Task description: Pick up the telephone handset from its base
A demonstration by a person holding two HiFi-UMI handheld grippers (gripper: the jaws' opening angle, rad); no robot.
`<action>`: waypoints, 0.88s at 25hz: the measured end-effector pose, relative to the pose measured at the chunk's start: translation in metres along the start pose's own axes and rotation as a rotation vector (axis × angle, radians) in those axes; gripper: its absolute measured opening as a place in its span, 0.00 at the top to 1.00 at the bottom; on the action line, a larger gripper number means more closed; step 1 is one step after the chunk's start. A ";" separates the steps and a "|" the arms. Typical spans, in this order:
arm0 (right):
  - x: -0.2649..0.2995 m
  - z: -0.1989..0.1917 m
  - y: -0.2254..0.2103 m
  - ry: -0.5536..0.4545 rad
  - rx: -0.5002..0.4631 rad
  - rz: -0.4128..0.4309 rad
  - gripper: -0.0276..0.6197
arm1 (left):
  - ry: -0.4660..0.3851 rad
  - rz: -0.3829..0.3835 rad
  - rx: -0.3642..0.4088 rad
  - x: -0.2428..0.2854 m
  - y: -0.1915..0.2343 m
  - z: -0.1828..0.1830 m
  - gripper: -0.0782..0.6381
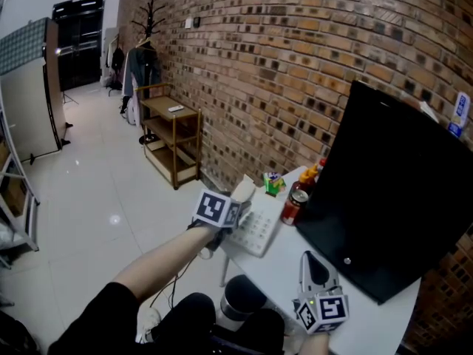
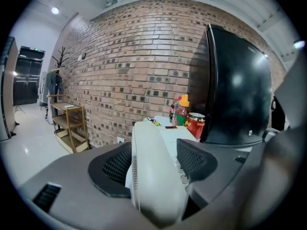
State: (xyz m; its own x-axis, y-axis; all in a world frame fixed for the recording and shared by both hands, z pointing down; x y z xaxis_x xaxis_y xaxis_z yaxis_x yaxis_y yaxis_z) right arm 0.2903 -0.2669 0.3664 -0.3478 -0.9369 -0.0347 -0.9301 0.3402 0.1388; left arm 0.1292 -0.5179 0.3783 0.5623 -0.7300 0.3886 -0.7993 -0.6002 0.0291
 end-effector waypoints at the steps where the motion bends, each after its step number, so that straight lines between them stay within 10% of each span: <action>1: -0.001 0.001 0.000 0.000 0.004 -0.002 0.95 | 0.001 0.007 0.003 0.002 0.000 0.000 0.48; 22: 0.000 -0.003 -0.002 -0.013 0.017 0.013 0.95 | 0.003 0.022 -0.034 0.008 -0.006 -0.001 0.56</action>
State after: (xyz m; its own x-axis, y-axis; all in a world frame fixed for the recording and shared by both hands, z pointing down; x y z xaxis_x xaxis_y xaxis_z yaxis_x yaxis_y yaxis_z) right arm 0.2926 -0.2676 0.3686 -0.3615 -0.9312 -0.0458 -0.9272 0.3540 0.1225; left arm 0.1379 -0.5197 0.3819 0.5439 -0.7417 0.3926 -0.8182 -0.5725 0.0520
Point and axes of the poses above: the fingertips, and each gripper's own axes: x forward along the fingers, y to its left, z out of its top, the point moved 5 cm from there along -x, backward along the fingers, and after that the axes turned 11 degrees about z, right-handed, at the moved point
